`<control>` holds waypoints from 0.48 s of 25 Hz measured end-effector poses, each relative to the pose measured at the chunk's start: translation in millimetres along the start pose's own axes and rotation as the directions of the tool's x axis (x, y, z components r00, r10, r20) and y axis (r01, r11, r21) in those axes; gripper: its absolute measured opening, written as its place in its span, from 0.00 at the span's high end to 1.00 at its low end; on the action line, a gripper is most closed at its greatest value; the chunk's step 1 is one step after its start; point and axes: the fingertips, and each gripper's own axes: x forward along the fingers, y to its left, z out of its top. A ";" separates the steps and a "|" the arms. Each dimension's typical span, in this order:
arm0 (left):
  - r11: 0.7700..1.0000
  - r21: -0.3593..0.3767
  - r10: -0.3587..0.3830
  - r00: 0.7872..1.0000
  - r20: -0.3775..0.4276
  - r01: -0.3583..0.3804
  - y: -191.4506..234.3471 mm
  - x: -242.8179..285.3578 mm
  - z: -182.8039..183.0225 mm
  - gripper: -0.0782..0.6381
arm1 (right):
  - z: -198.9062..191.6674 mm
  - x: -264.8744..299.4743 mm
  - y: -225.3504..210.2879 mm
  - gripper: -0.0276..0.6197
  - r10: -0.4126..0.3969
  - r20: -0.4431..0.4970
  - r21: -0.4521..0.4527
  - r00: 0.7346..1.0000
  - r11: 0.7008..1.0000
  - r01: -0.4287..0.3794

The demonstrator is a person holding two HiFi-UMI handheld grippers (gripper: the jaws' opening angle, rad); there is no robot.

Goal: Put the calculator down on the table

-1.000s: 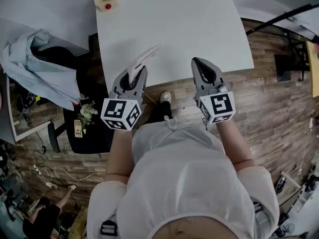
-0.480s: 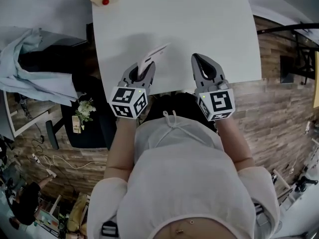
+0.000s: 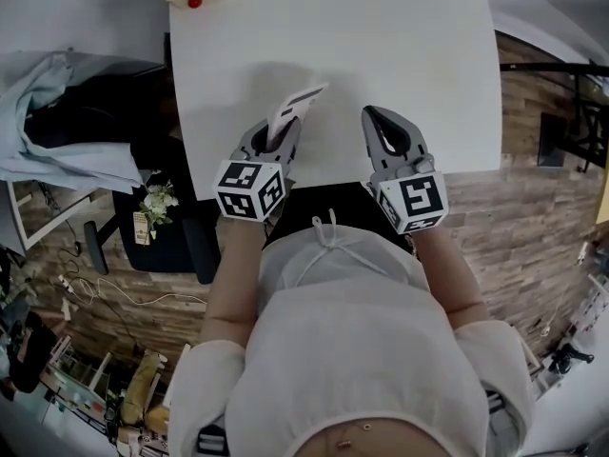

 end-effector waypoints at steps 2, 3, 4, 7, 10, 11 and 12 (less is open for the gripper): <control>1.000 -0.012 0.005 1.000 0.004 -0.004 0.9 5.5 1.4 0.76 | -2.4 5.2 -3.8 0.95 0.016 -0.007 0.002 1.000 1.000 -0.016; 1.000 -0.023 0.011 1.000 0.007 -0.011 3.1 7.6 1.9 0.76 | -3.9 7.7 -4.6 0.95 0.024 -0.011 0.004 1.000 1.000 -0.024; 0.999 -0.036 0.019 1.000 0.009 -0.018 6.1 9.2 1.9 0.76 | -5.3 9.9 -4.5 0.95 0.033 -0.015 0.003 0.999 0.999 -0.033; 0.996 -0.081 0.046 0.999 0.005 -0.046 16.1 12.5 -1.3 0.75 | -6.9 14.4 -3.5 0.95 0.057 -0.022 -0.007 0.998 0.998 -0.057; 0.993 -0.089 0.081 0.997 -0.014 -0.082 23.7 14.1 -7.6 0.75 | -8.0 17.4 -6.0 0.95 0.071 -0.028 -0.008 0.997 0.997 -0.071; 0.993 -0.080 0.088 0.996 -0.015 -0.089 24.3 14.2 -8.7 0.75 | -8.8 18.3 -7.3 0.95 0.074 -0.031 -0.007 0.997 0.997 -0.074; 0.993 -0.071 0.092 0.996 -0.014 -0.092 24.3 14.3 -9.0 0.75 | -9.6 19.2 -8.5 0.95 0.076 -0.033 -0.005 0.997 0.997 -0.077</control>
